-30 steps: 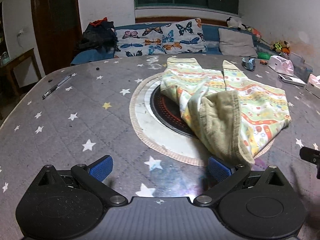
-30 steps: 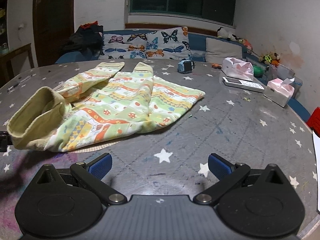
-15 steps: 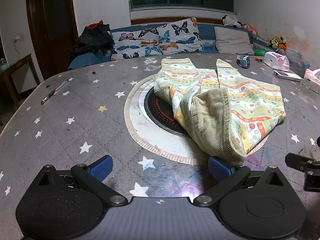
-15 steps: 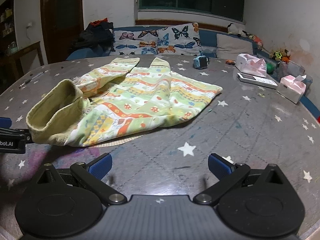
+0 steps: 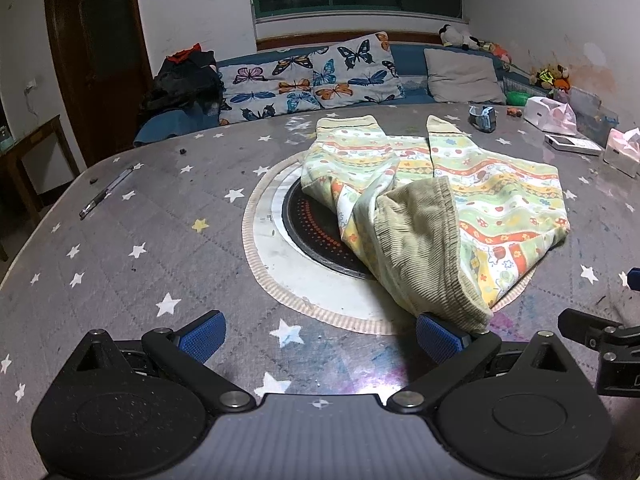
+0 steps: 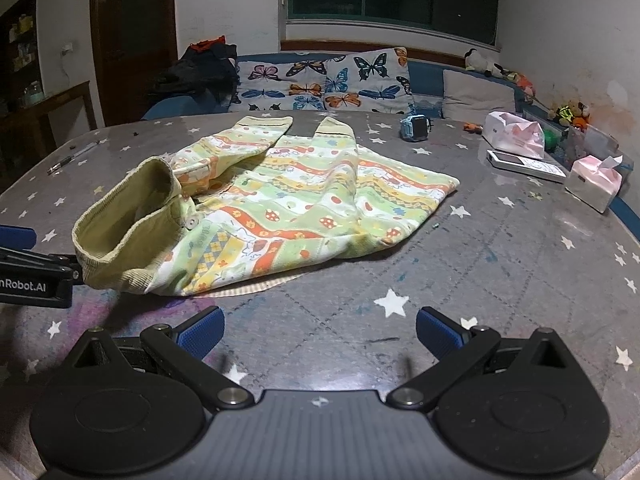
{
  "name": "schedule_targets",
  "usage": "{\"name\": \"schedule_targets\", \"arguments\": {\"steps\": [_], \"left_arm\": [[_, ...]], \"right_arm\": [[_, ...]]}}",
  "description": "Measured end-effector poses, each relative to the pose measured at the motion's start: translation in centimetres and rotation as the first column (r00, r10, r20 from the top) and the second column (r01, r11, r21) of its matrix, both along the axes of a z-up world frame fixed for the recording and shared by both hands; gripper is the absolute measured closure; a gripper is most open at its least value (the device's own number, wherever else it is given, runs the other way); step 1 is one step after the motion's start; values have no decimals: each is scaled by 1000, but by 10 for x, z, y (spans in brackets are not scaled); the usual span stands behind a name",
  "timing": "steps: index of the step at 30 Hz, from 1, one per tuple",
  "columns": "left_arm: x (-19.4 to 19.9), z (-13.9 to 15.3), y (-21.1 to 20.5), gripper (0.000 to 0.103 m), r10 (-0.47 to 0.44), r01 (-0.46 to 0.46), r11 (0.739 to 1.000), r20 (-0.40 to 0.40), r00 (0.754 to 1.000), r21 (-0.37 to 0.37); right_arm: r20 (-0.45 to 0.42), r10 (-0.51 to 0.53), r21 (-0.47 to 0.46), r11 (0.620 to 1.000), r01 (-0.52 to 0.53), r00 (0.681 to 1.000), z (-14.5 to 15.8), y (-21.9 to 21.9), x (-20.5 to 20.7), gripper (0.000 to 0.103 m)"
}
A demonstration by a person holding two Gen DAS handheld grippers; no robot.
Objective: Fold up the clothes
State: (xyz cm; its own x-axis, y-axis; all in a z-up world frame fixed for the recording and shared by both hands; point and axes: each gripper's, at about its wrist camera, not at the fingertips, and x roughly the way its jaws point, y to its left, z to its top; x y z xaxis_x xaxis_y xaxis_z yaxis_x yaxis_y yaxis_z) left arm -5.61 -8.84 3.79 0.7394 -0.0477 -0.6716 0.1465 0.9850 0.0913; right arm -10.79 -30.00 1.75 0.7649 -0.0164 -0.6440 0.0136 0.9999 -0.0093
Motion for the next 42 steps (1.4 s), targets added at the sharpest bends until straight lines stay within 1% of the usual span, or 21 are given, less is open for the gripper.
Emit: {"name": "schedule_targets", "arguments": {"steps": [26, 33, 42], "left_arm": [[13, 13, -2, 0, -12, 12, 999, 6, 1000, 30], [23, 20, 1, 0, -6, 5, 1000, 15, 1000, 27], [41, 29, 2, 0, -13, 12, 999, 28, 1000, 43]], "right_arm": [[18, 34, 9, 999, -35, 999, 6, 2, 12, 3], [26, 54, 8, 998, -55, 998, 11, 2, 18, 3], [25, 94, 6, 996, -94, 995, 18, 4, 30, 3]]}}
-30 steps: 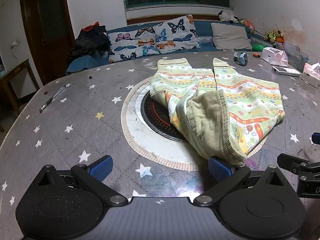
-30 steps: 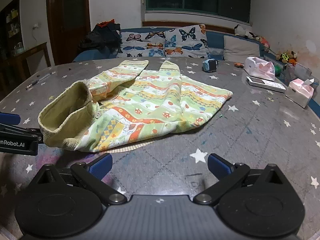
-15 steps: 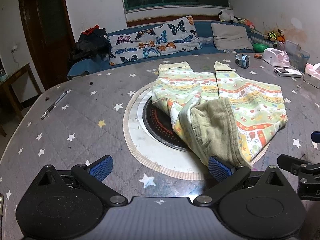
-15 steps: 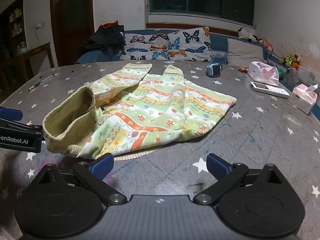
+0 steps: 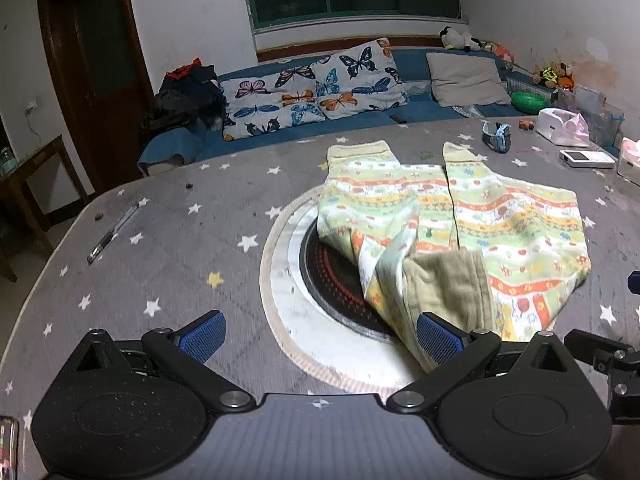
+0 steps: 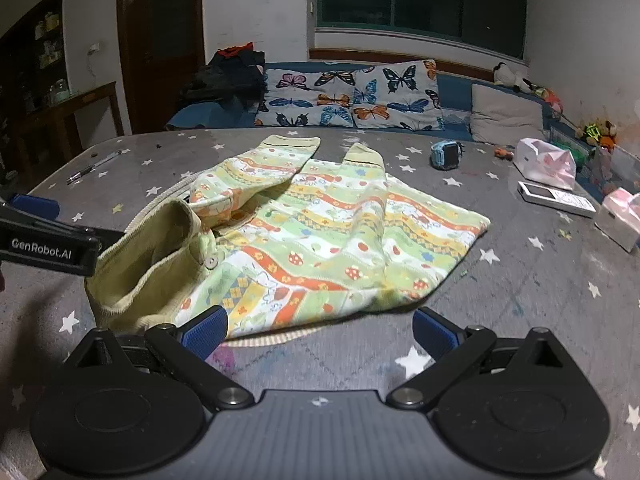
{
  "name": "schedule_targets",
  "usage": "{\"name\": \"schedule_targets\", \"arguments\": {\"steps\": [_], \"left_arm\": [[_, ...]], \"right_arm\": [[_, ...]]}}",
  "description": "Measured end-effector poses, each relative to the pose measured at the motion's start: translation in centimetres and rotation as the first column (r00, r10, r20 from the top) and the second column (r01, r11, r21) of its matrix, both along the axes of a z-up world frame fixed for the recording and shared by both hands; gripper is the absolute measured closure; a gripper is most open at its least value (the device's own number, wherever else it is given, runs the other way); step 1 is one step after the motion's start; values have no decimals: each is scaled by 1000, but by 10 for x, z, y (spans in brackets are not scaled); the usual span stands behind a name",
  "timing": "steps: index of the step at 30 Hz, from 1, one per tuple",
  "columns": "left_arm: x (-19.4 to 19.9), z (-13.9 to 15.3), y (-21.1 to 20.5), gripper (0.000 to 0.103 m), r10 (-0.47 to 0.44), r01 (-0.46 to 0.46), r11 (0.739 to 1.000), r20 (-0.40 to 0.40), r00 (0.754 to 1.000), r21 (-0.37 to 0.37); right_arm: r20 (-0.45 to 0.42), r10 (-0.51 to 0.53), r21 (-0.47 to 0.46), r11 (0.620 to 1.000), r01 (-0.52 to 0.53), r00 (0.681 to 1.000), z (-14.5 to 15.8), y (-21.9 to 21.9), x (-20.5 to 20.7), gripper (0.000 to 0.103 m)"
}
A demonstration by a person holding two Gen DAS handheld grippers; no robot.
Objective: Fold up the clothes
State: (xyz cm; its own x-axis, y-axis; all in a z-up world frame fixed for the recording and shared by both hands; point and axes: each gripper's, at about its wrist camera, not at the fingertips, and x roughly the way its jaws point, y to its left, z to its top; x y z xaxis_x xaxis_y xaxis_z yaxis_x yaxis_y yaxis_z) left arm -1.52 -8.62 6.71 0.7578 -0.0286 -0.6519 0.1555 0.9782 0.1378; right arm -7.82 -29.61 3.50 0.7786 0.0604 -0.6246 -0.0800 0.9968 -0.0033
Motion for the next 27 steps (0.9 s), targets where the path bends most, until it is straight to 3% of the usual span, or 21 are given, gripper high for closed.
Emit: {"name": "schedule_targets", "arguments": {"steps": [13, 18, 22, 27], "left_arm": [[37, 9, -9, 1, -57, 57, 998, 5, 998, -22], [64, 14, -21, 15, -112, 112, 993, 7, 994, -37], [83, 9, -34, 17, -183, 183, 983, -19, 983, -35], [104, -11, -56, 23, -241, 244, 969, -68, 968, 38]], "right_arm": [[-15, 16, -7, 1000, -16, 1000, 2, -4, 29, 7], [-18, 12, -6, 1000, -12, 1000, 3, -9, 49, 10], [-25, 18, 10, 1000, -18, 1000, 3, -16, 73, 15], [-57, 8, 44, 999, -6, 998, -2, -25, 106, 22]]}}
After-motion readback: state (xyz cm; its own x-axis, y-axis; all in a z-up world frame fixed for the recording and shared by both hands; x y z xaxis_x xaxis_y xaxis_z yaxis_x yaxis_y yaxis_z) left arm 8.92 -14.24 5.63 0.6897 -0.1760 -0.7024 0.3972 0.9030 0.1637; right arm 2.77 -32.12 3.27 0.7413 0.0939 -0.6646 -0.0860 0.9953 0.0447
